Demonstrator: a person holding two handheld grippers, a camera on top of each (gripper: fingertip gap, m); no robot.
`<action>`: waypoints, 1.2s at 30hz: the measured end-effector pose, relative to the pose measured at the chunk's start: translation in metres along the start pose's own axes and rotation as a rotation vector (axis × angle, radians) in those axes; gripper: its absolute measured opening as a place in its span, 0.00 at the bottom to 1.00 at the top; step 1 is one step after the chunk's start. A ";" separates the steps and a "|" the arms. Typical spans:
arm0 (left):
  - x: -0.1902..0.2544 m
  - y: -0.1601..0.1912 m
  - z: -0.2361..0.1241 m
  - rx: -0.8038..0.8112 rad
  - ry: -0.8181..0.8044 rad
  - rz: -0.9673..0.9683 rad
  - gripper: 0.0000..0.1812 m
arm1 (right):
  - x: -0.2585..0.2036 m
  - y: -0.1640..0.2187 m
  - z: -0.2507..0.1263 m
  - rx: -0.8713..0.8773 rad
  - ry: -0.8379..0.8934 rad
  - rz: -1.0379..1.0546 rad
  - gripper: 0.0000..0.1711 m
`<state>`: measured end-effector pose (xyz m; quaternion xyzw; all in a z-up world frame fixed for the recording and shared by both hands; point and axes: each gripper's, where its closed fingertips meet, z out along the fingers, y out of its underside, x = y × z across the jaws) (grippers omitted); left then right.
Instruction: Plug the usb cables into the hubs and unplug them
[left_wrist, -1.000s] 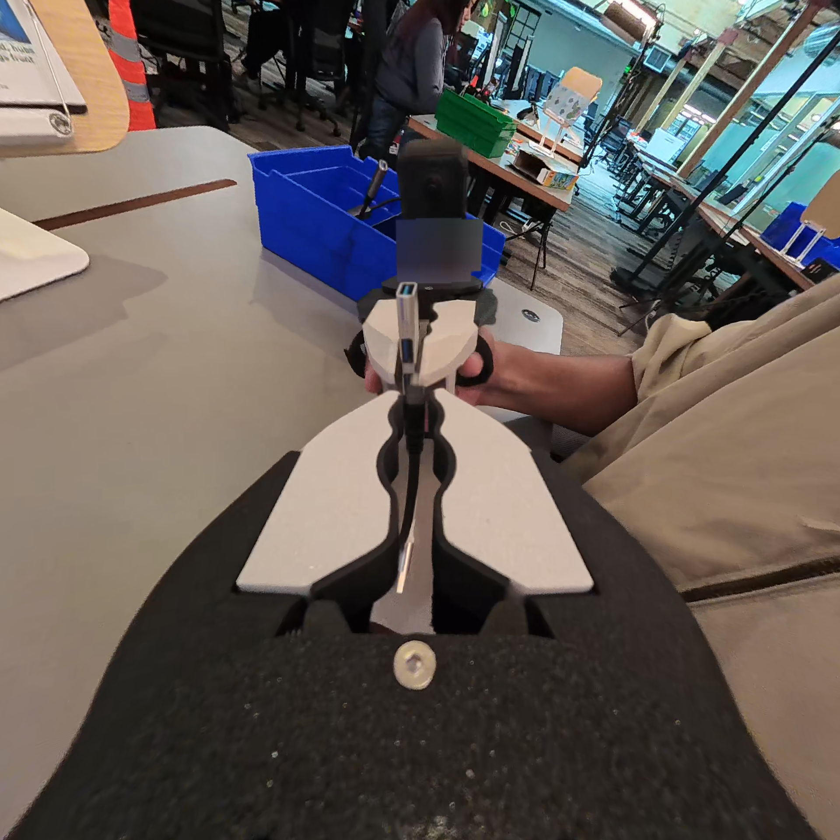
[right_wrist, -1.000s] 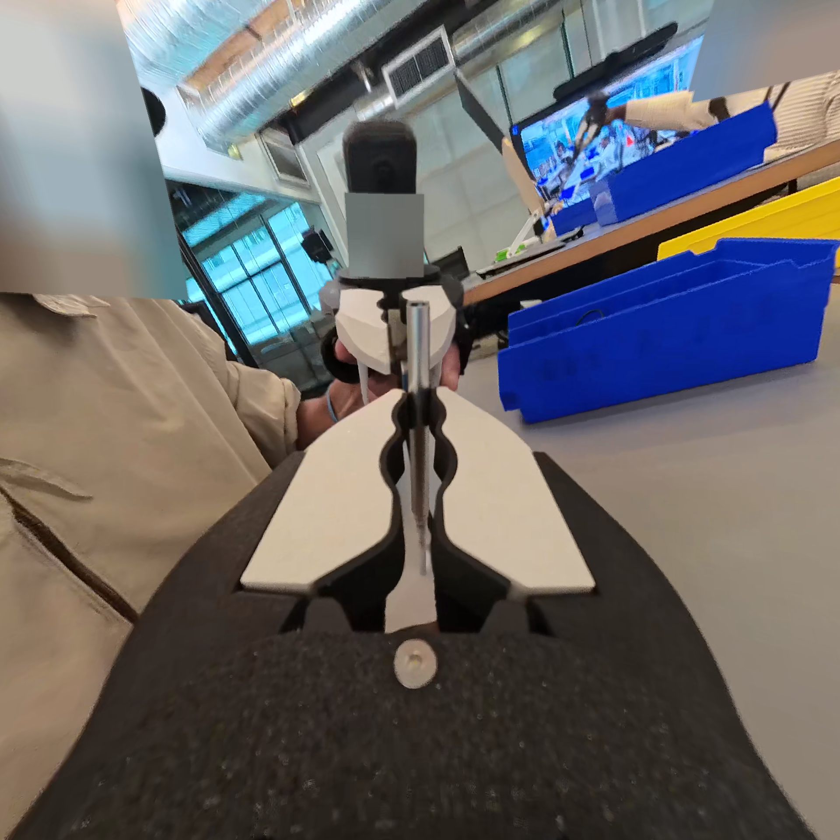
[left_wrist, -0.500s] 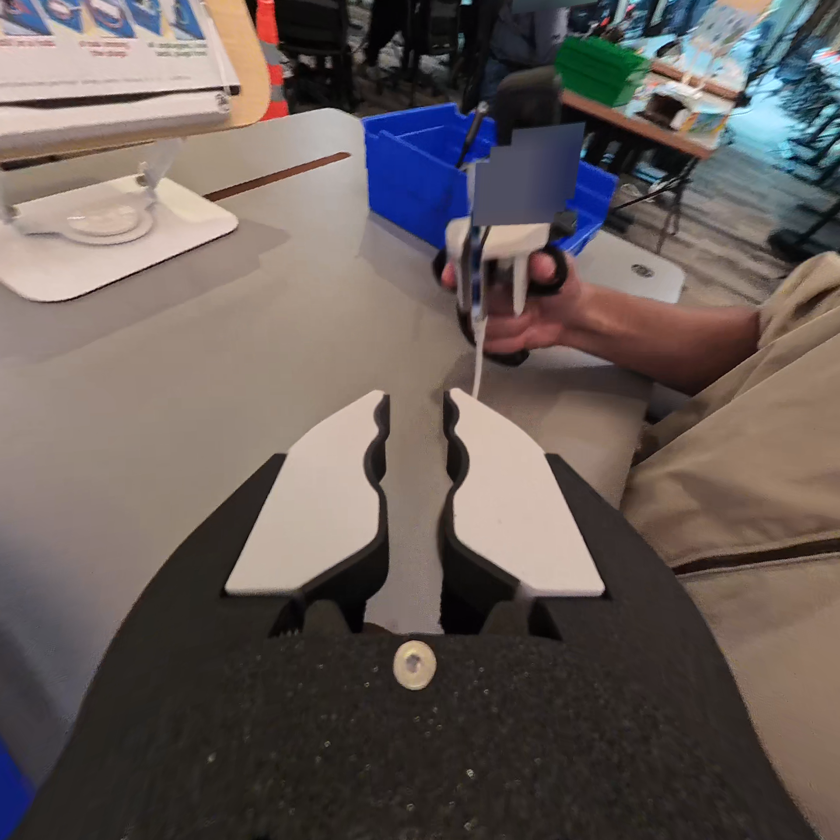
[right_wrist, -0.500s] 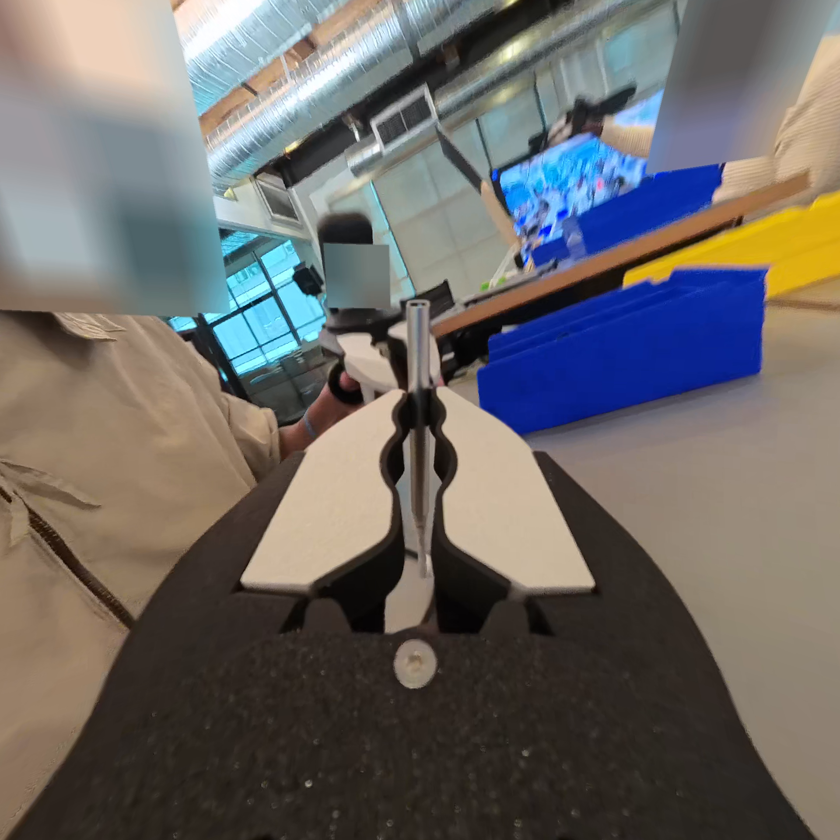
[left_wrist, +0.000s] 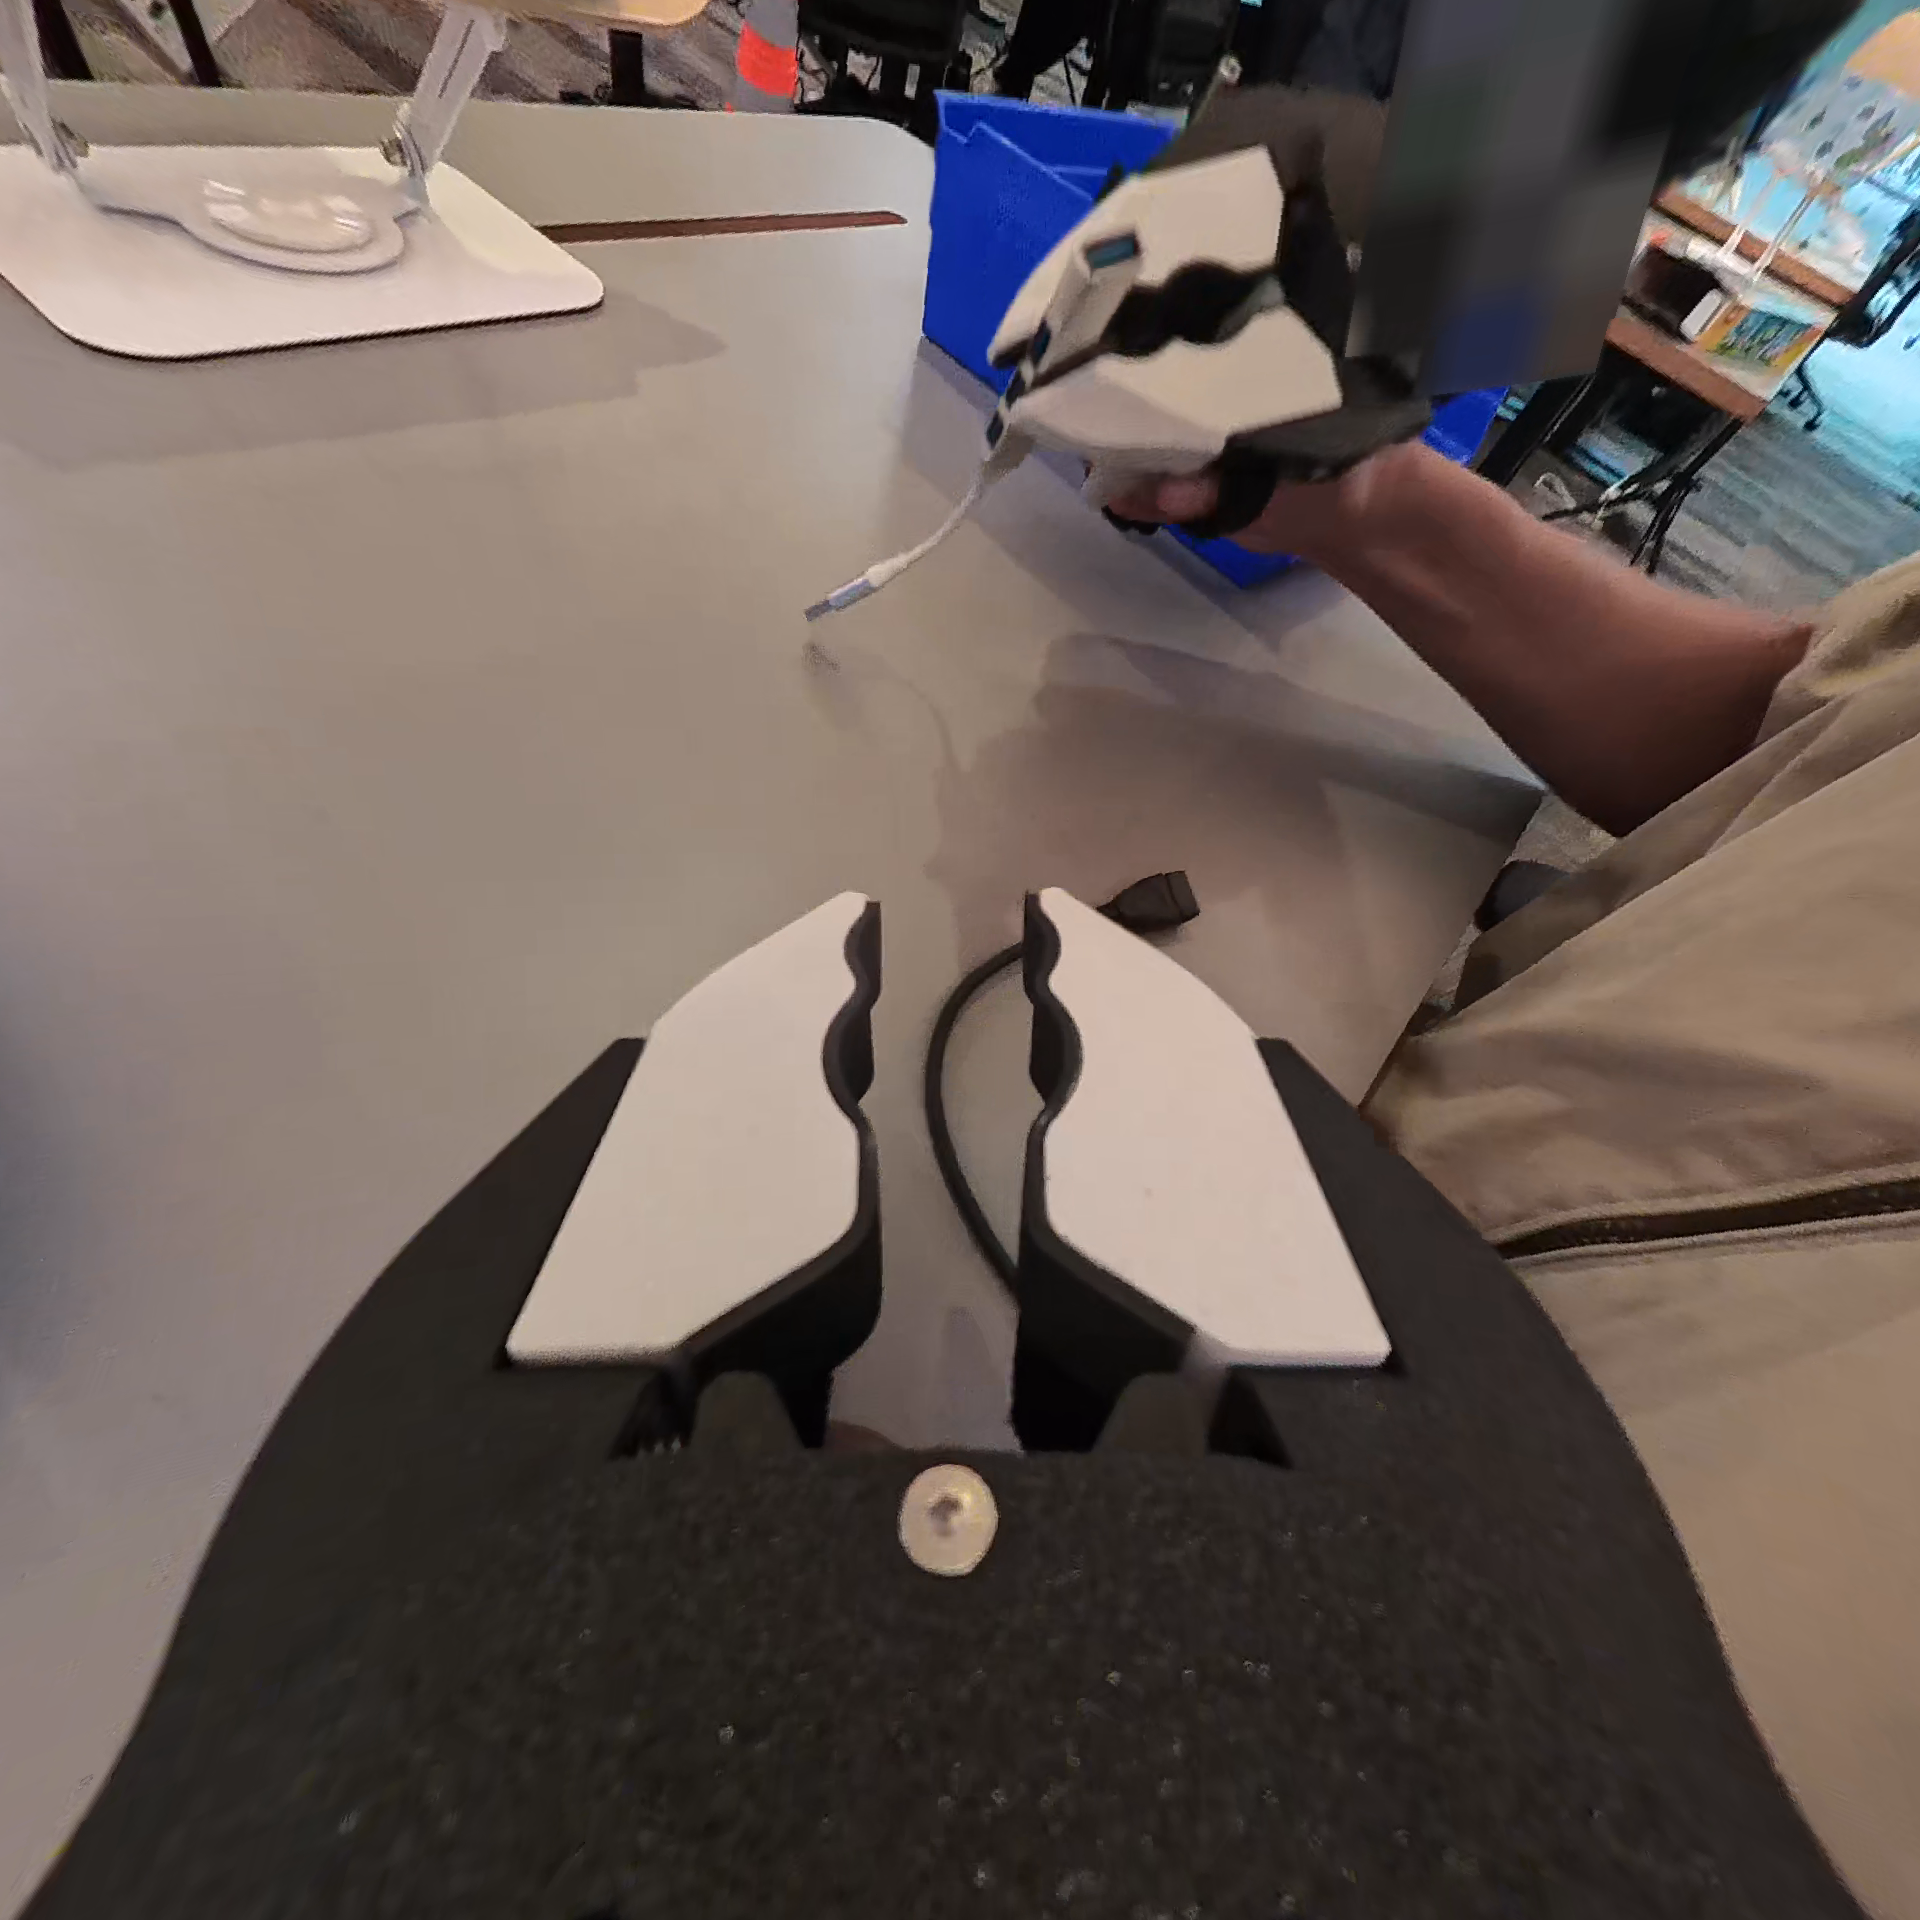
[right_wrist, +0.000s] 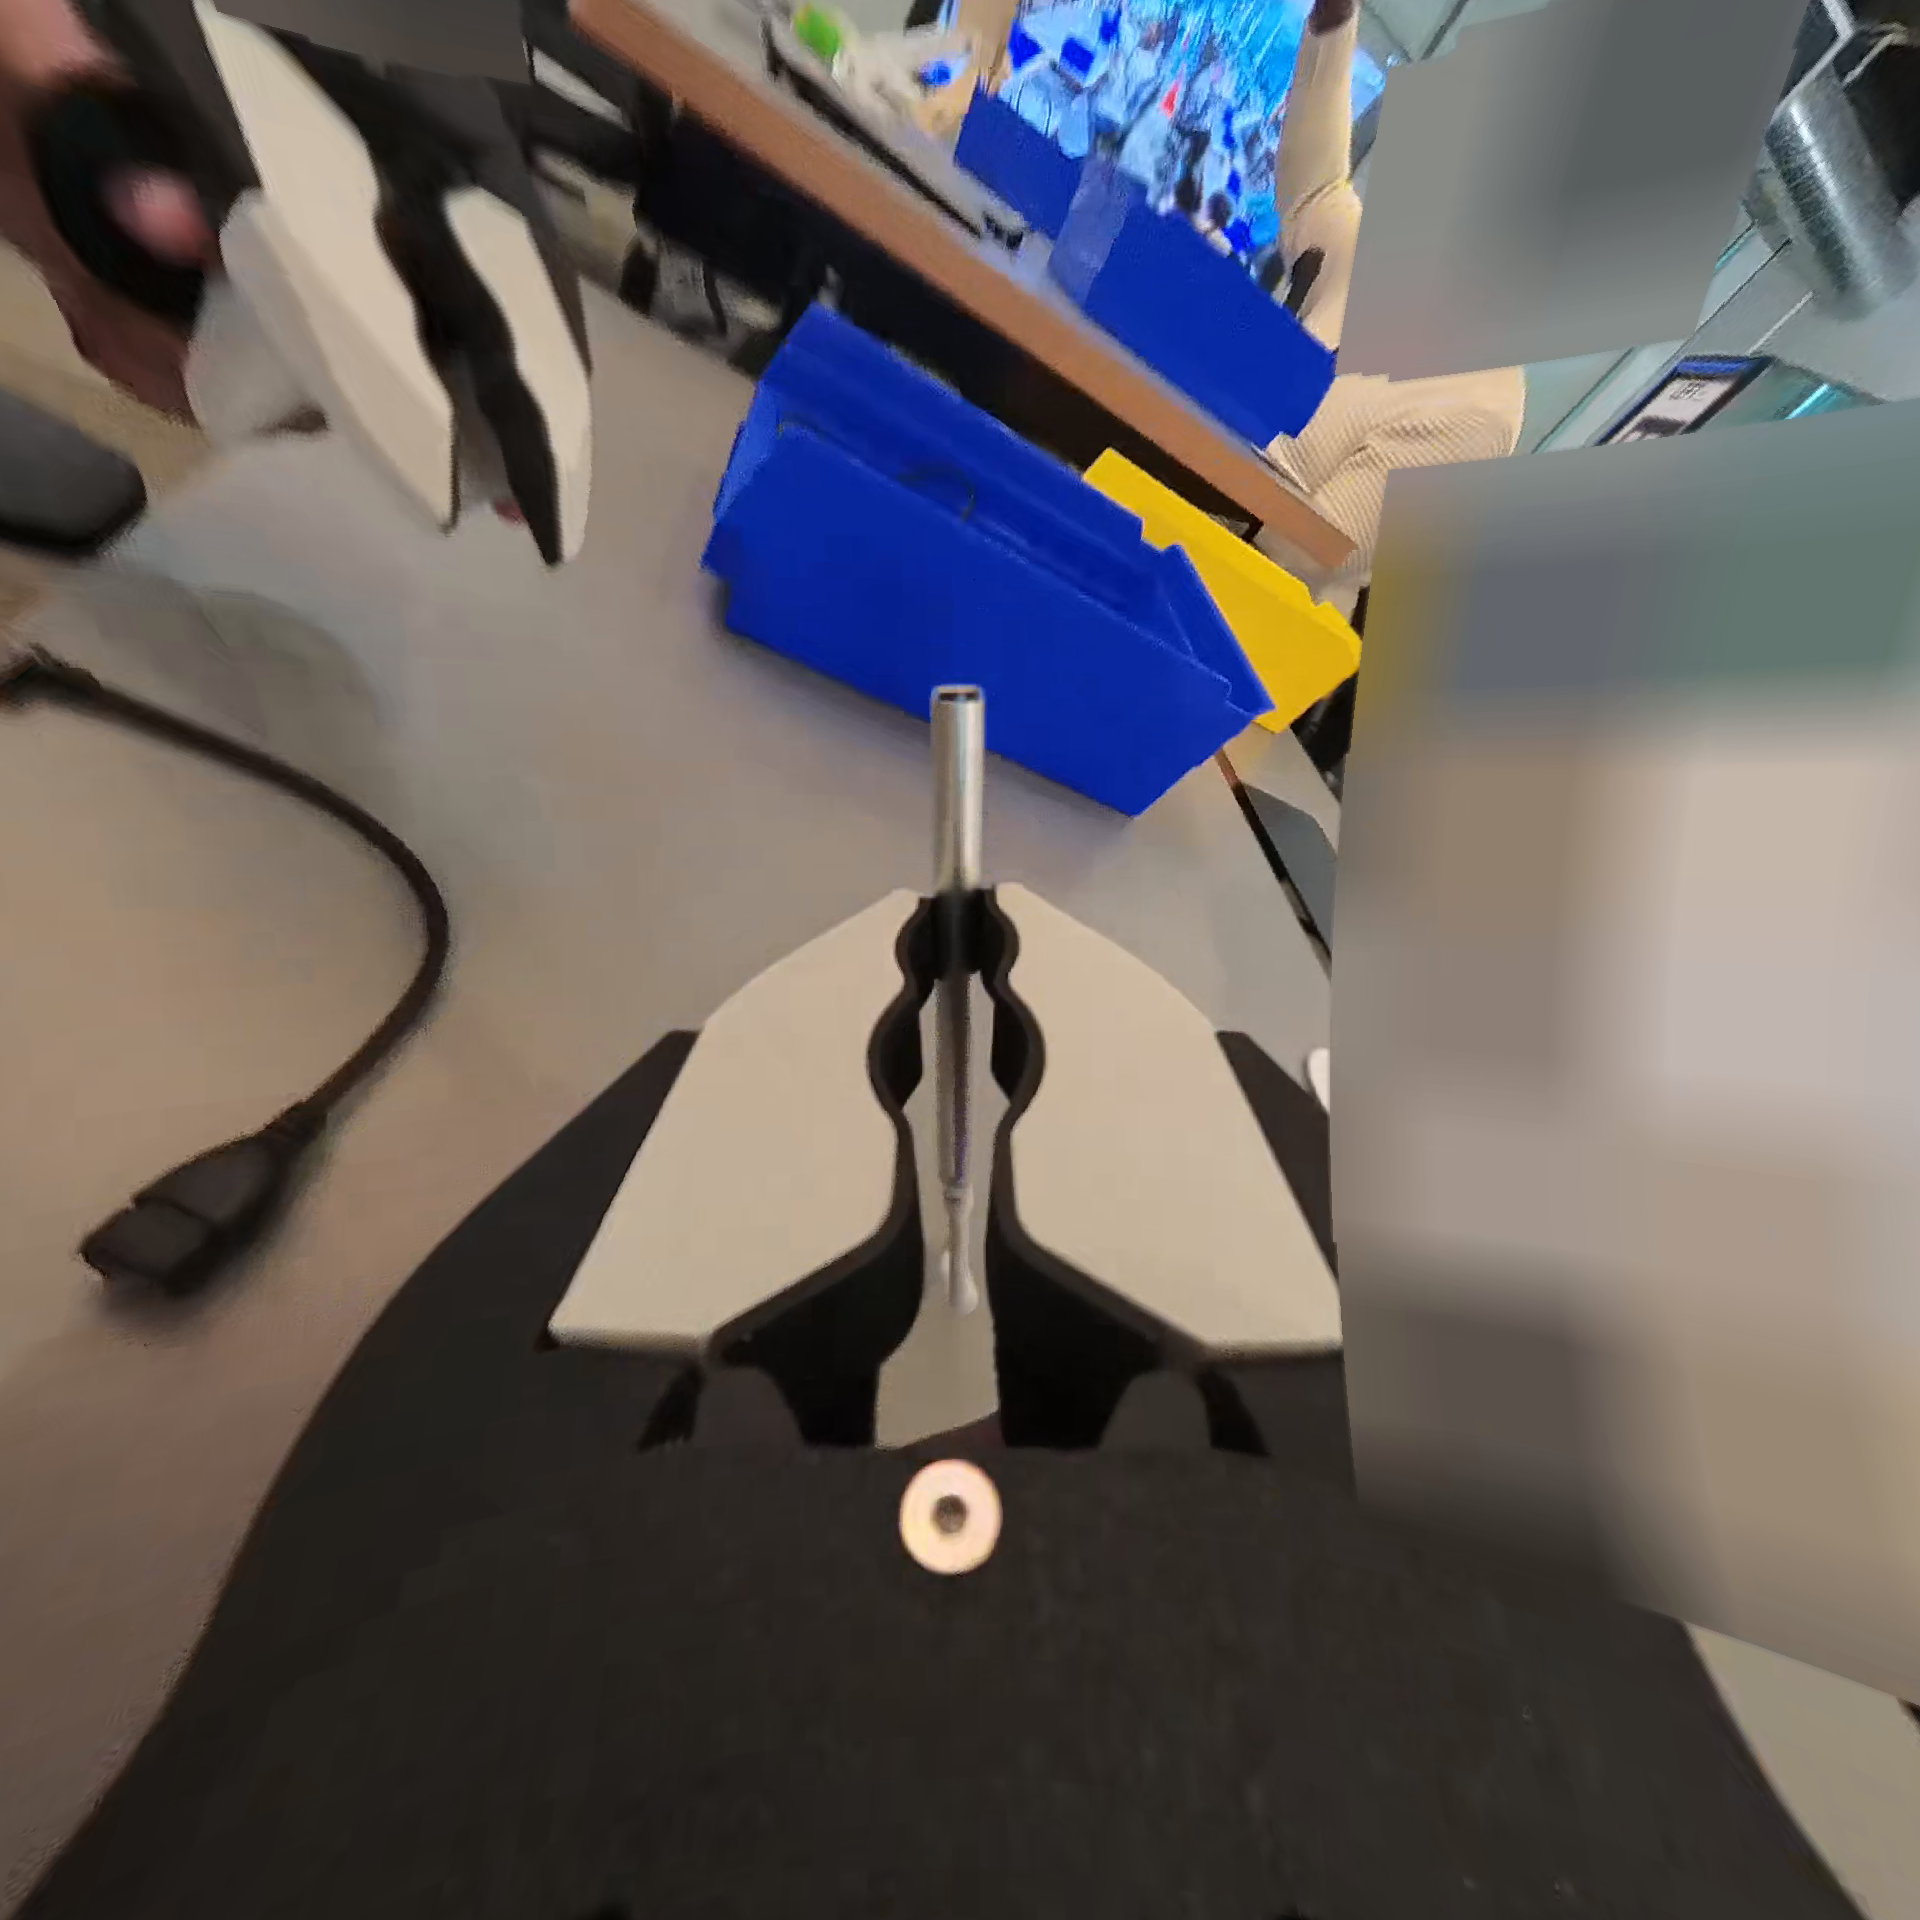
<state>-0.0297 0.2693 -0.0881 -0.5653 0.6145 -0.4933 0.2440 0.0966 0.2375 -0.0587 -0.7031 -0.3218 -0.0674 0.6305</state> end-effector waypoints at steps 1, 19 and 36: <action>0.001 -0.001 0.000 0.011 0.013 -0.021 0.14 | -0.004 0.001 0.001 -0.017 0.005 -0.034 0.04; 0.008 0.057 -0.041 -0.194 -0.031 0.285 0.17 | -0.033 0.010 -0.002 -0.180 0.028 -0.179 0.04; 0.053 0.128 -0.034 -0.270 0.265 0.555 0.20 | -0.100 0.074 0.002 -0.577 -0.232 -0.068 0.08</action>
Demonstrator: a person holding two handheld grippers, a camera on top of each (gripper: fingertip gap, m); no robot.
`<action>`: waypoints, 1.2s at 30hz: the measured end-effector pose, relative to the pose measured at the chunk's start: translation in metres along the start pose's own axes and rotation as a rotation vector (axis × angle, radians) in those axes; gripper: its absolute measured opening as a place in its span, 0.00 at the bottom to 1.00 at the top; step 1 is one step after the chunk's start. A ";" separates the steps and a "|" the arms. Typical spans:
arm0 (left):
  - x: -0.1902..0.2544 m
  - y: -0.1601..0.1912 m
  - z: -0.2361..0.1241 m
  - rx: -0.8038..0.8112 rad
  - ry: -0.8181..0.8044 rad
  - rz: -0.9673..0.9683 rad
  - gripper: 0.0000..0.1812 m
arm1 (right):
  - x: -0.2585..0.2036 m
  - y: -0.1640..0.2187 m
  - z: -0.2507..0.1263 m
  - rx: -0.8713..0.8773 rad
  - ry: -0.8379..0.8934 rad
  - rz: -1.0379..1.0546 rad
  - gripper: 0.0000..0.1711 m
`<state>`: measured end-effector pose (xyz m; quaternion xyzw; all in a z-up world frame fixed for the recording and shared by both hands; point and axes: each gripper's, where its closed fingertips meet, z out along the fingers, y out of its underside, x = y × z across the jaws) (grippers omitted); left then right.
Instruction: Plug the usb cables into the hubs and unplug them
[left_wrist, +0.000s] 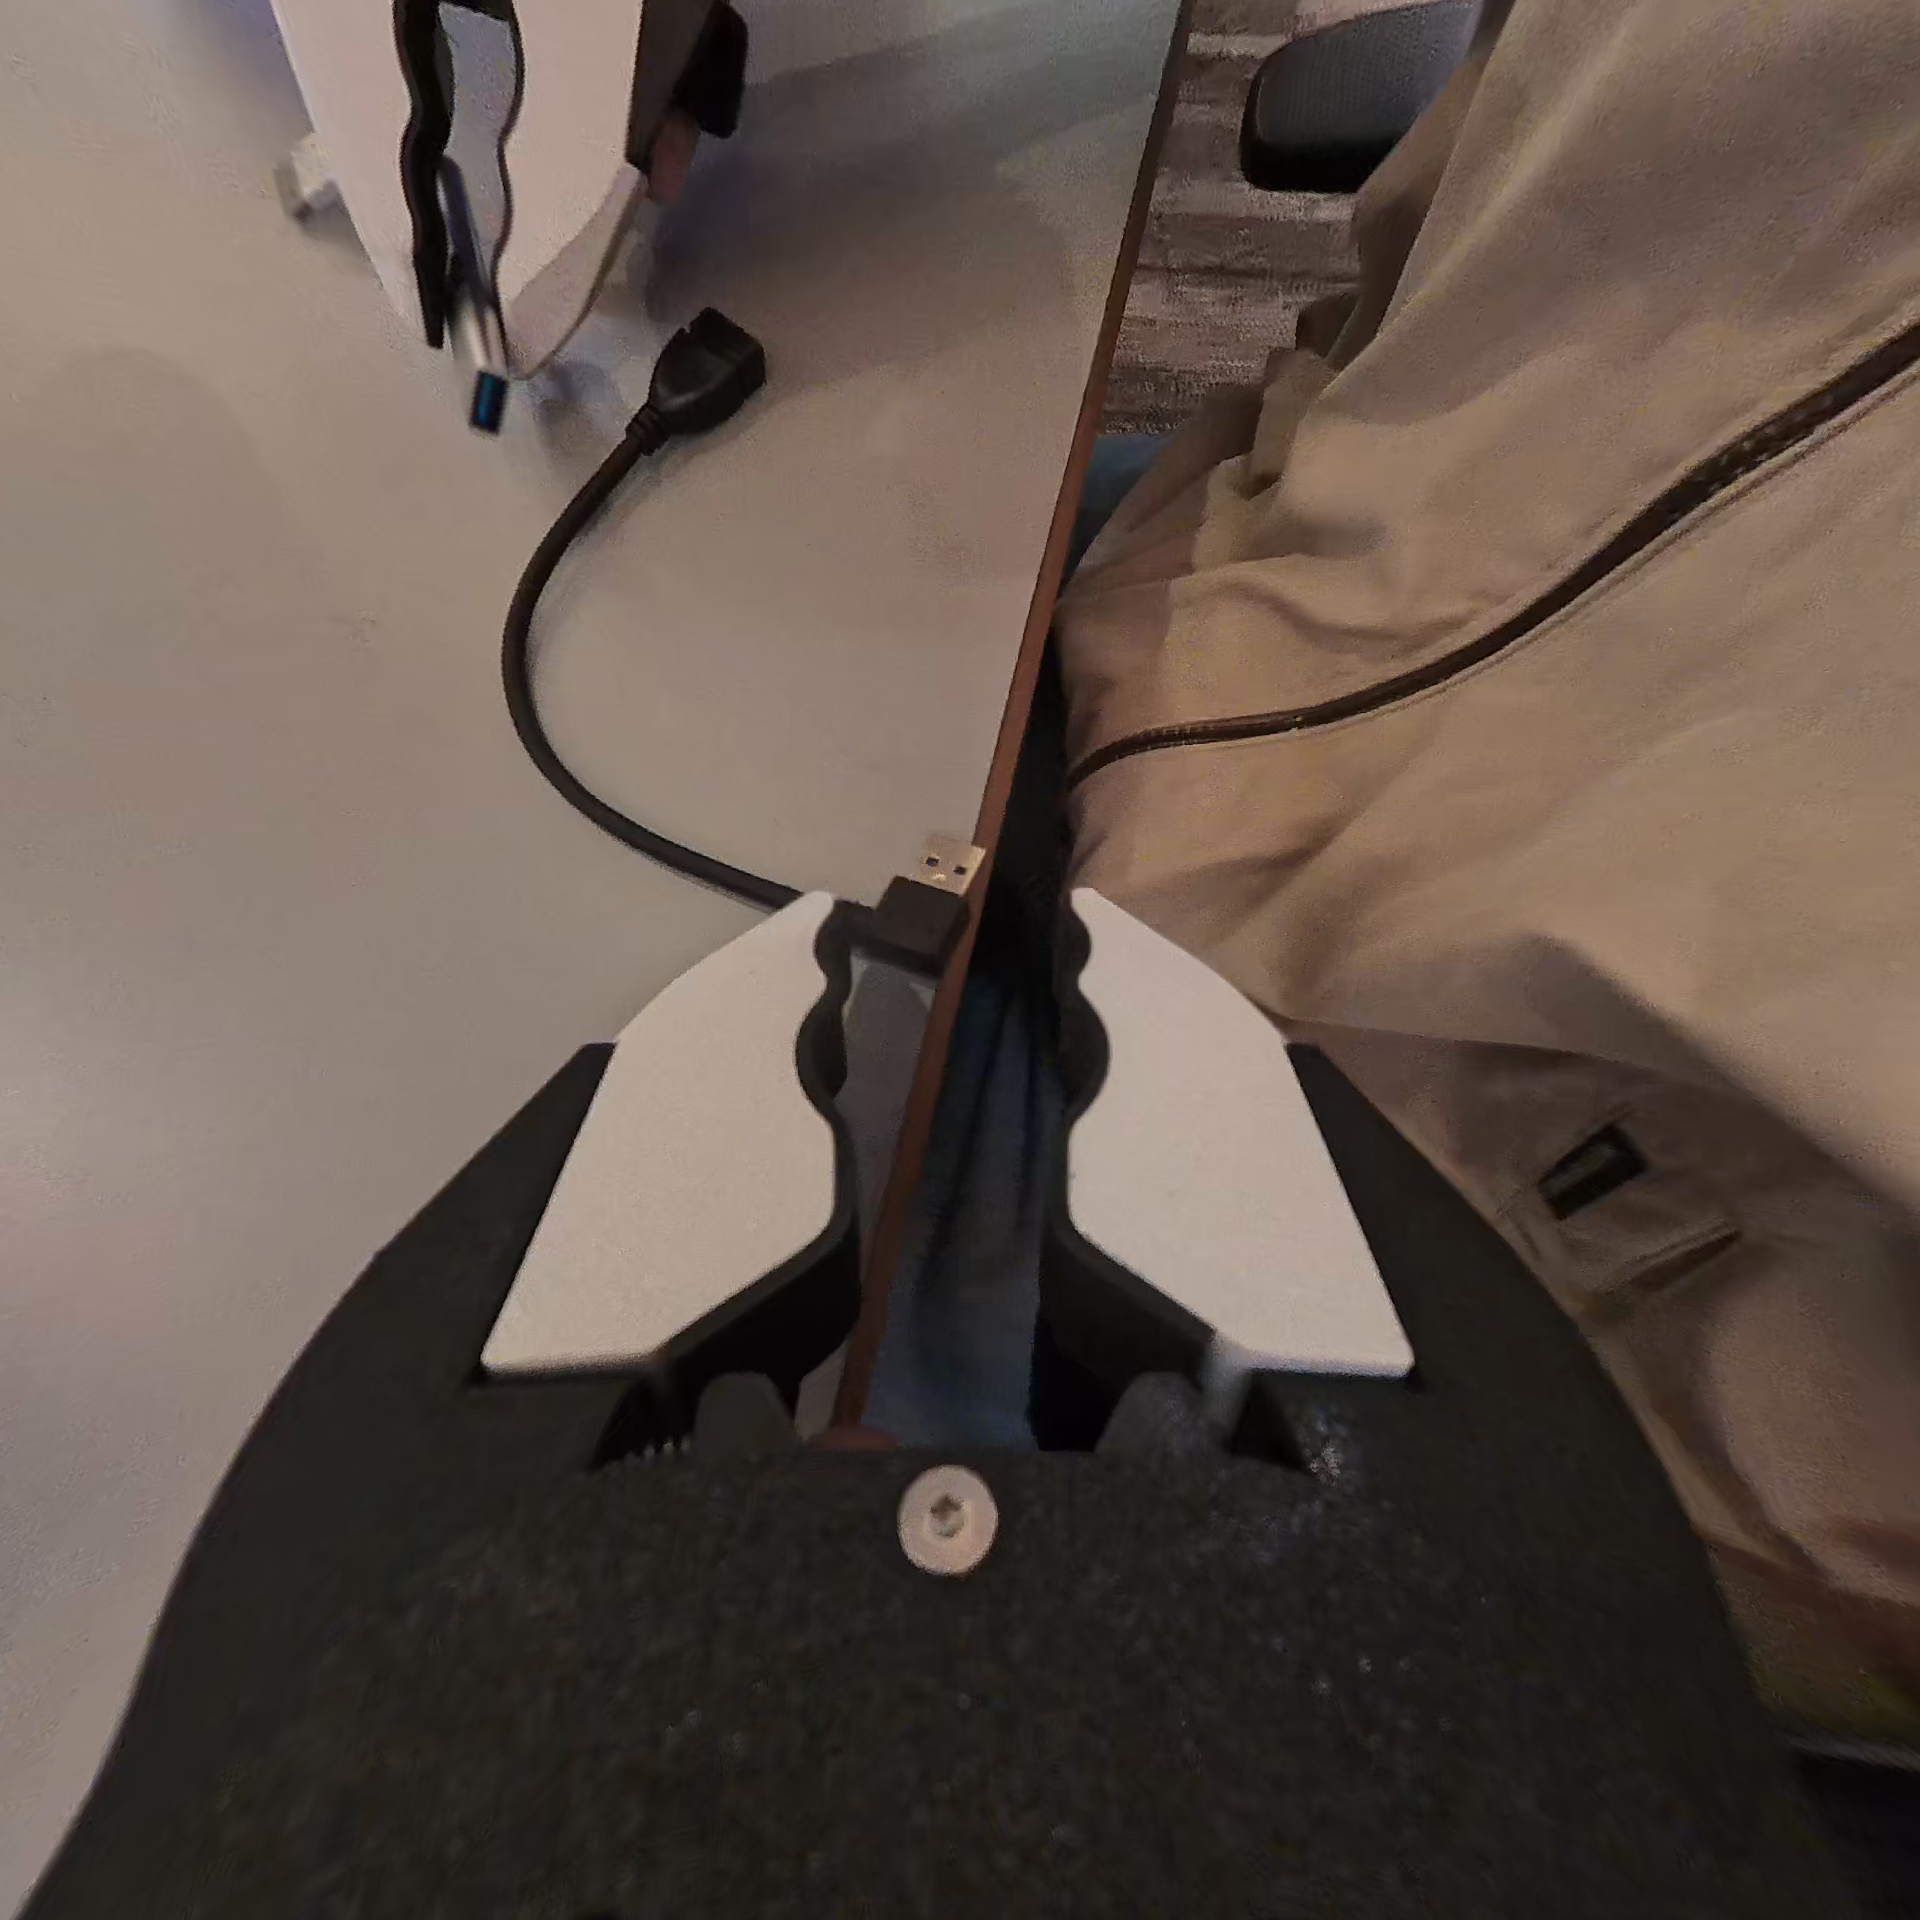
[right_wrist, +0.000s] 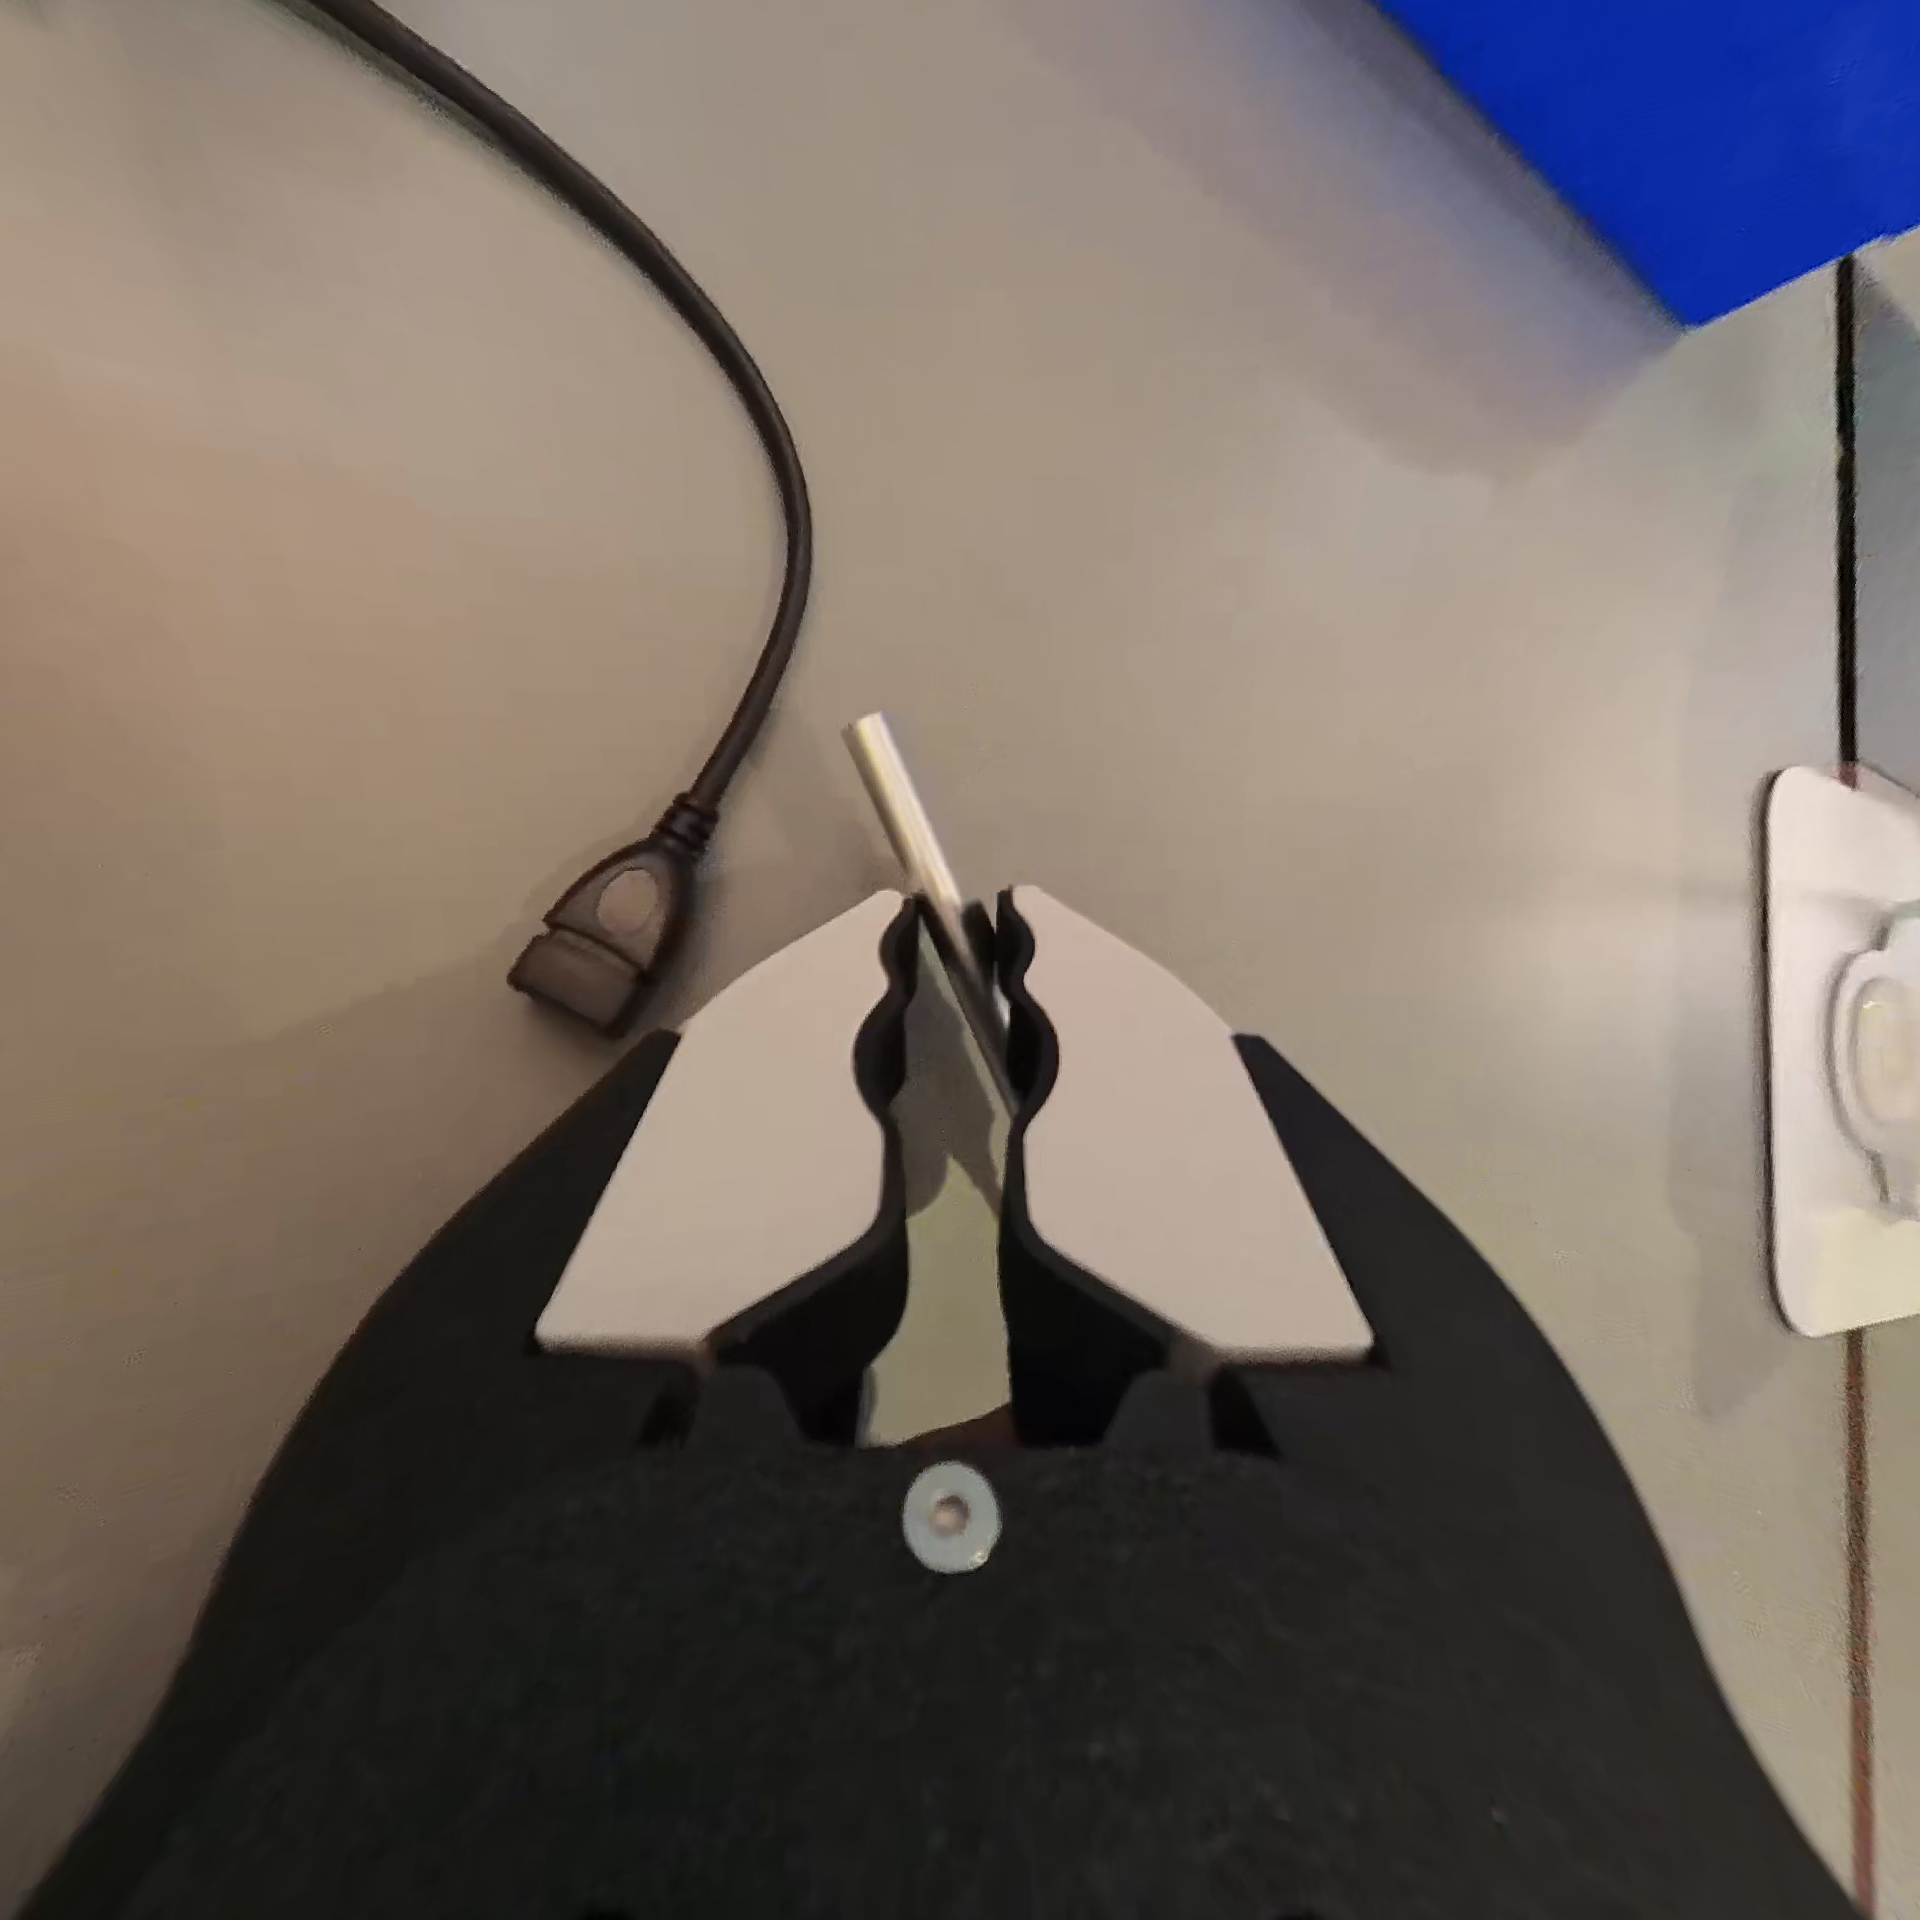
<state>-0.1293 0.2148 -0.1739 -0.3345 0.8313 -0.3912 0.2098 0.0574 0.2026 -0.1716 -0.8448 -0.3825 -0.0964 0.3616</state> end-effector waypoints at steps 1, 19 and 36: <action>0.000 0.001 0.001 -0.009 0.014 0.010 0.20 | -0.003 0.001 0.000 0.002 -0.019 0.020 0.09; -0.027 -0.016 0.013 -0.078 -0.082 -0.008 0.25 | -0.017 0.027 -0.063 0.154 0.053 0.377 0.25; -0.010 -0.020 0.027 -0.108 -0.227 0.056 0.00 | -0.027 0.004 -0.063 0.130 0.054 0.307 0.23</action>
